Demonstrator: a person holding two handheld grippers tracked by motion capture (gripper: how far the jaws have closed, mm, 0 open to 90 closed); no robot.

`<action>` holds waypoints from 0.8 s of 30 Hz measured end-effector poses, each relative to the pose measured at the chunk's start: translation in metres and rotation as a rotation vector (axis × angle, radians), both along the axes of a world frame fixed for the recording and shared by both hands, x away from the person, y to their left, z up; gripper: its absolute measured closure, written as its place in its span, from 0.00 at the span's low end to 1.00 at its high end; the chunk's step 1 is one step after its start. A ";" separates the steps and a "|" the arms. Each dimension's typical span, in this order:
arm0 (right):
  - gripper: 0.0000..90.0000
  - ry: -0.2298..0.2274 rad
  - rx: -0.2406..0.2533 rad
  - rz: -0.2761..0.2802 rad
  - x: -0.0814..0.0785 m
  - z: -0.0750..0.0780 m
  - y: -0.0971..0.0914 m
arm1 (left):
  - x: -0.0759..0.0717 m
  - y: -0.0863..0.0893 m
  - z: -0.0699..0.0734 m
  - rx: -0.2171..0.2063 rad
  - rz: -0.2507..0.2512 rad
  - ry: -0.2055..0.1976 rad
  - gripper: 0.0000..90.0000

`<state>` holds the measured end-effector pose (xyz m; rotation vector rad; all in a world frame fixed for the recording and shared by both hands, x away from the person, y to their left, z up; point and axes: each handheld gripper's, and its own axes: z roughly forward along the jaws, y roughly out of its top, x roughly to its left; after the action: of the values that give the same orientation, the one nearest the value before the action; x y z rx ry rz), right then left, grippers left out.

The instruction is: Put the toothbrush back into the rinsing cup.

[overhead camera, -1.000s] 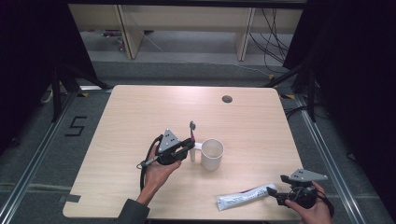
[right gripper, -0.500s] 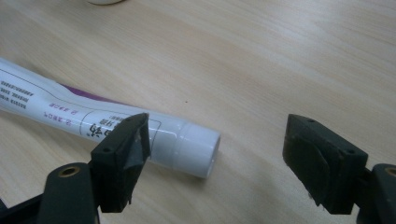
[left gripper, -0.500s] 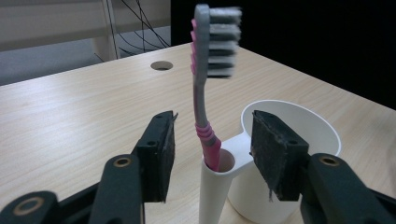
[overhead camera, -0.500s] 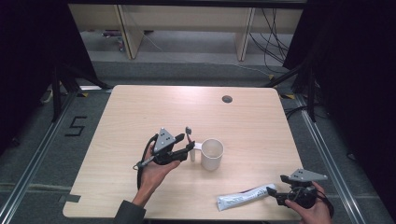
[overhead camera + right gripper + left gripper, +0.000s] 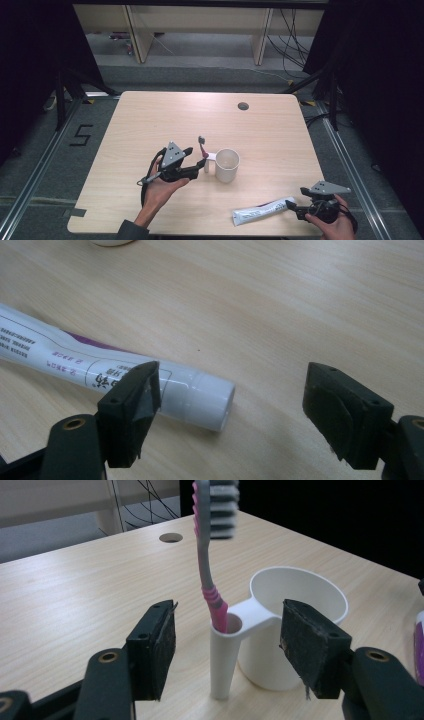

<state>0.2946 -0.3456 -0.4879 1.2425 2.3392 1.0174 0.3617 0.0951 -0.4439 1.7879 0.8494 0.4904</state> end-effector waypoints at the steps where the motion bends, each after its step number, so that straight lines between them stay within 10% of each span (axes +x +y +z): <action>1: 0.27 0.021 0.017 -0.012 -0.001 0.000 0.002 | -0.002 0.002 -0.001 -0.001 -0.001 0.005 0.42; 24: 0.27 -0.001 0.002 -0.002 0.000 0.000 0.000 | -0.013 0.014 -0.008 0.024 0.008 0.039 0.34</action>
<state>0.2945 -0.3456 -0.4877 1.2448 2.3360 1.0197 0.3484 0.1093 -0.4516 1.8218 0.8808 0.4742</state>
